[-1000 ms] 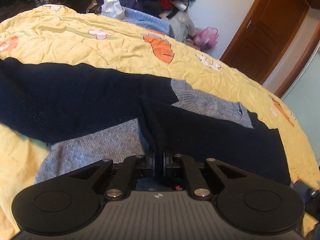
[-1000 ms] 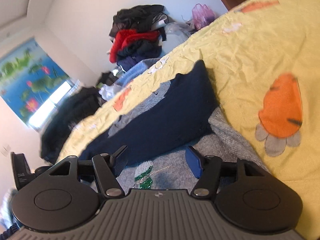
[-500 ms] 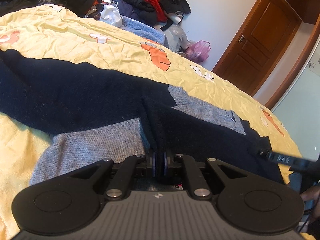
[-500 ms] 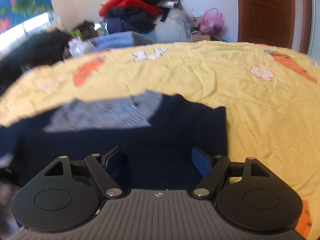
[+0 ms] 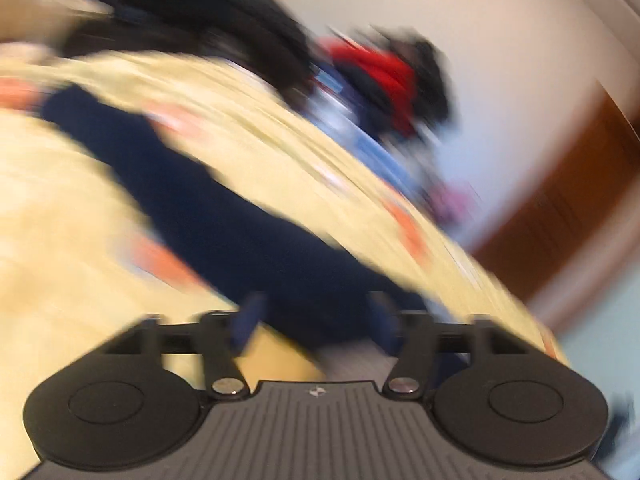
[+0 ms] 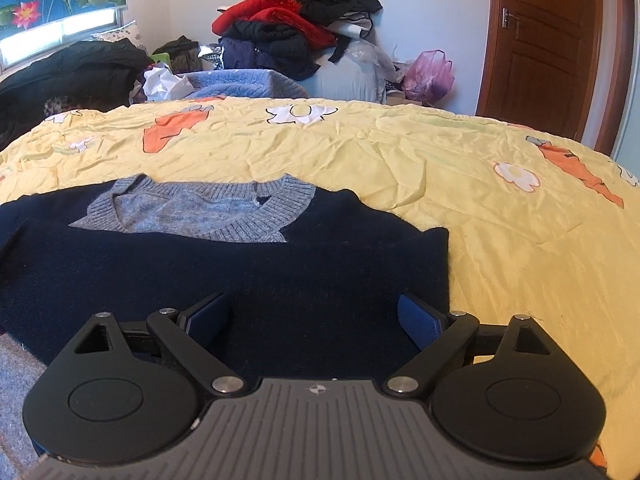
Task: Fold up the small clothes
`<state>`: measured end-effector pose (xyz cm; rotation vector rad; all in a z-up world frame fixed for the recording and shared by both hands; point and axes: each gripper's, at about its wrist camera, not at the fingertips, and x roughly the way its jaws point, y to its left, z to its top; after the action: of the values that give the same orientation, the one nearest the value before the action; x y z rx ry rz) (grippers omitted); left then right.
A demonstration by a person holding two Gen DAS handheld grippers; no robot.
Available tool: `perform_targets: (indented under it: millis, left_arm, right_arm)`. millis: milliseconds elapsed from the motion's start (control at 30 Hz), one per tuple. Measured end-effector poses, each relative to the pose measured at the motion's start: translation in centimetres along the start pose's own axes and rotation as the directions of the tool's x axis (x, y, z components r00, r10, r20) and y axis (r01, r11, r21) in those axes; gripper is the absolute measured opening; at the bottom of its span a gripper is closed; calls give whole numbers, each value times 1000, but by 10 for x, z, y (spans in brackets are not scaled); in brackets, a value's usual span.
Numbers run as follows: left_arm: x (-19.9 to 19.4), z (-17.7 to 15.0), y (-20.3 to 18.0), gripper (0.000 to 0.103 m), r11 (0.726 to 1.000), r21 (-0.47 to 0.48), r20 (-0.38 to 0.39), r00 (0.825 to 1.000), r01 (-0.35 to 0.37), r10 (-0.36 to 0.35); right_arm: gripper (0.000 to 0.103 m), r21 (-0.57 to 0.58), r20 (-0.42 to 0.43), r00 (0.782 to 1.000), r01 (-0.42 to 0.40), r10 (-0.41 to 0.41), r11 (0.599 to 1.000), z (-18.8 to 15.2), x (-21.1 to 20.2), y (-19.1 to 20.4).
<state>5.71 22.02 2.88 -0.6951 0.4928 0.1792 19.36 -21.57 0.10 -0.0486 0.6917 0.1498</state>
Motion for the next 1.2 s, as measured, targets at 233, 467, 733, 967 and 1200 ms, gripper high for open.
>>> perform_targets:
  millis: [233, 467, 733, 967, 1200]
  left_arm:
    - [7, 95, 139, 73, 851, -513, 74, 982, -111, 173]
    - [34, 121, 184, 71, 773, -629, 65, 985, -86, 163]
    - [69, 130, 200, 15, 767, -622, -9, 981, -156, 192]
    - [58, 142, 168, 5, 851, -468, 30, 958, -238, 284]
    - [36, 131, 33, 4, 982, -49, 175, 966, -183, 189]
  right_arm:
    - [94, 8, 3, 1000, -5, 5, 1000, 0, 0, -1]
    - [94, 7, 3, 1000, -4, 4, 1000, -1, 0, 0]
    - [95, 11, 4, 1000, -6, 6, 1000, -1, -1, 0]
    - [96, 12, 4, 1000, -8, 8, 1000, -1, -1, 0]
    - [96, 27, 10, 1000, -22, 22, 999, -1, -2, -2]
